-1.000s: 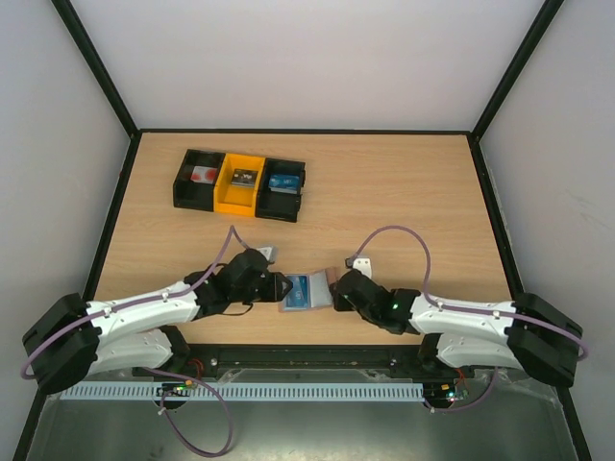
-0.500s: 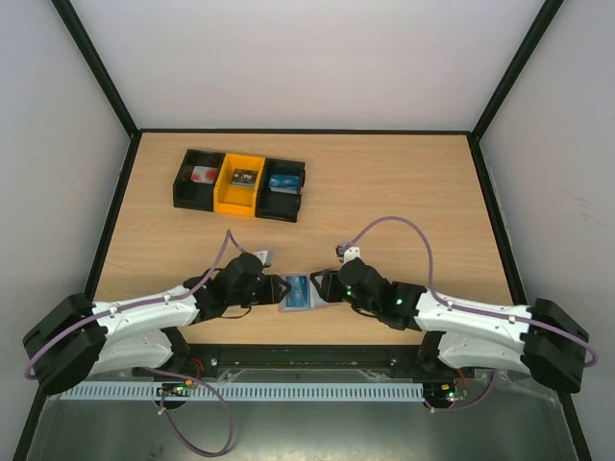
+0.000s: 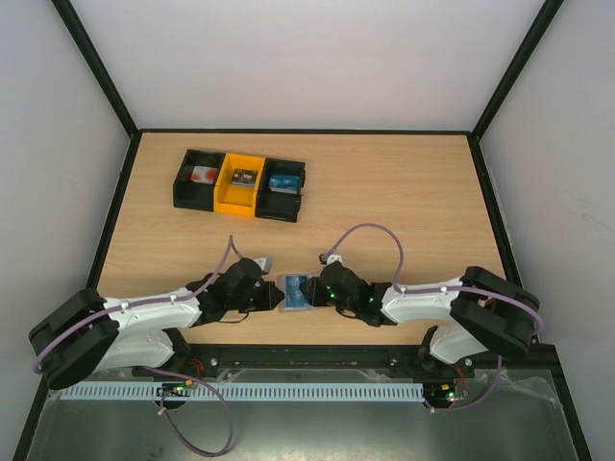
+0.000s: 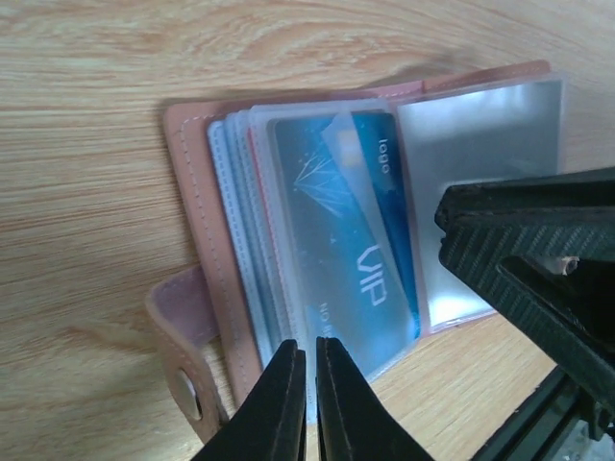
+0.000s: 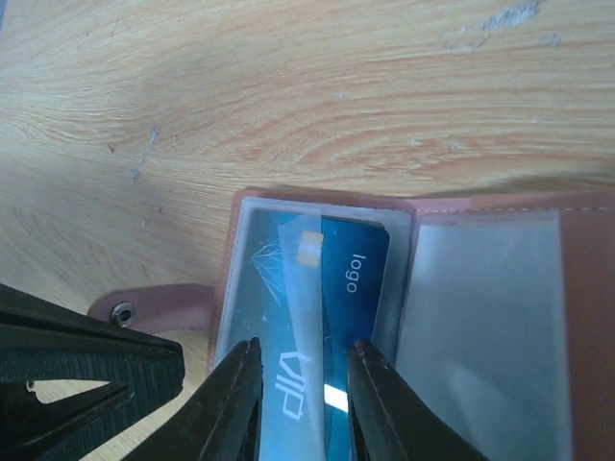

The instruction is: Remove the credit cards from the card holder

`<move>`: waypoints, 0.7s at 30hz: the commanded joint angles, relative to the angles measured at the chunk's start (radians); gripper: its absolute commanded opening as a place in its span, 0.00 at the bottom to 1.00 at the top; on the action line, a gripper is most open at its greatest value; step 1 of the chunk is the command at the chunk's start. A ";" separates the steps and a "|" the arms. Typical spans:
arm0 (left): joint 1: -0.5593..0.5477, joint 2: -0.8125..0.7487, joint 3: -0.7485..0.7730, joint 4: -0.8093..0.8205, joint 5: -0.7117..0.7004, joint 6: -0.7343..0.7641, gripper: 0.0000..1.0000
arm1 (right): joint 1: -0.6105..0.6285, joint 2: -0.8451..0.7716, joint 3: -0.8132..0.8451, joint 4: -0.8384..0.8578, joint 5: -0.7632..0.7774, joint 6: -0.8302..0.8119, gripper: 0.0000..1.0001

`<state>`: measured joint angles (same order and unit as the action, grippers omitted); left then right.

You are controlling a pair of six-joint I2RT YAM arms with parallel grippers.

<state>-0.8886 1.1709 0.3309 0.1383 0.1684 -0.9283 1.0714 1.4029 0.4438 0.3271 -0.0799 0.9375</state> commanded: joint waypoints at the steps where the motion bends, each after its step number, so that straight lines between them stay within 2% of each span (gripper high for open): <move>1: 0.007 0.010 -0.032 0.038 -0.013 0.001 0.05 | -0.035 0.061 -0.036 0.153 -0.065 0.052 0.25; 11: 0.008 0.032 -0.029 0.032 -0.014 0.018 0.03 | -0.069 0.131 -0.072 0.224 -0.069 0.055 0.26; 21: 0.009 0.061 -0.033 0.040 -0.010 0.013 0.03 | -0.080 0.175 -0.093 0.247 -0.060 0.041 0.18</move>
<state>-0.8848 1.2232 0.3058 0.1635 0.1646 -0.9241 1.0004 1.5486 0.3782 0.5690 -0.1574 0.9874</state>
